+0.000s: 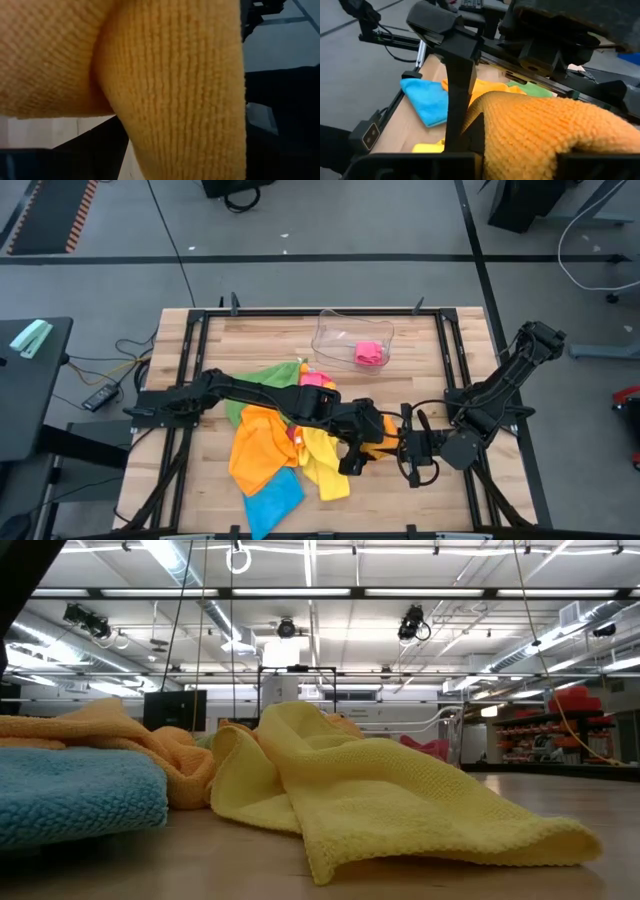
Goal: Fold microfiber towels
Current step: Fold the right orange microfiber cloth
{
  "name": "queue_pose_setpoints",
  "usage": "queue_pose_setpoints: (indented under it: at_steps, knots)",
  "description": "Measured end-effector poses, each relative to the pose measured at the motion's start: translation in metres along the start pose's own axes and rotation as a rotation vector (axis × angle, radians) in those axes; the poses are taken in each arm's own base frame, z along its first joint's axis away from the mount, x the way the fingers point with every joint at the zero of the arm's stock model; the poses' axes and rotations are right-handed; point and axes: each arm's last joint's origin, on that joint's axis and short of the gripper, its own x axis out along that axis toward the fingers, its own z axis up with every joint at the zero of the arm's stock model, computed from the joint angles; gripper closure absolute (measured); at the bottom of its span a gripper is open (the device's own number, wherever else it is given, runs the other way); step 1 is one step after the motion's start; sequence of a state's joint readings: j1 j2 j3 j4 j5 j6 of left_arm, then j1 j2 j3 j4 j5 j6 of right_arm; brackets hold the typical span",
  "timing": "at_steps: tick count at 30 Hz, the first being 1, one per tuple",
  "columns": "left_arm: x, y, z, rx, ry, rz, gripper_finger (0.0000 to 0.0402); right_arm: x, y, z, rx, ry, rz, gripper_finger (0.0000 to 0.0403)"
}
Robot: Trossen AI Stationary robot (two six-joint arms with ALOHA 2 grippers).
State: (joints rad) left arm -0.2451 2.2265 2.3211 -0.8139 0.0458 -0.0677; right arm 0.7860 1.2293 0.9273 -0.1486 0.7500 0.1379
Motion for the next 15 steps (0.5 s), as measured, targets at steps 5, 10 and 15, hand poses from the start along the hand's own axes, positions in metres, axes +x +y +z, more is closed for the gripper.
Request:
queue_pose_setpoints:
  at_steps: [5, 10, 15]
  knots:
    - [0.0000, 0.0009, 0.0000, -0.005, -0.001, 0.019, 0.0131, 0.0002, 0.0000, -0.0003, 0.012, 0.001, -0.001, 0.0363]
    - [0.0000, 0.0009, 0.0001, -0.007, -0.001, 0.019, 0.0174, 0.0002, 0.0001, -0.0004, 0.007, 0.001, 0.000, 0.0363]
    - [0.0000, 0.0008, 0.0000, -0.004, 0.000, 0.019, 0.0228, 0.0003, 0.0001, -0.0001, -0.008, -0.003, 0.000, 0.0352]
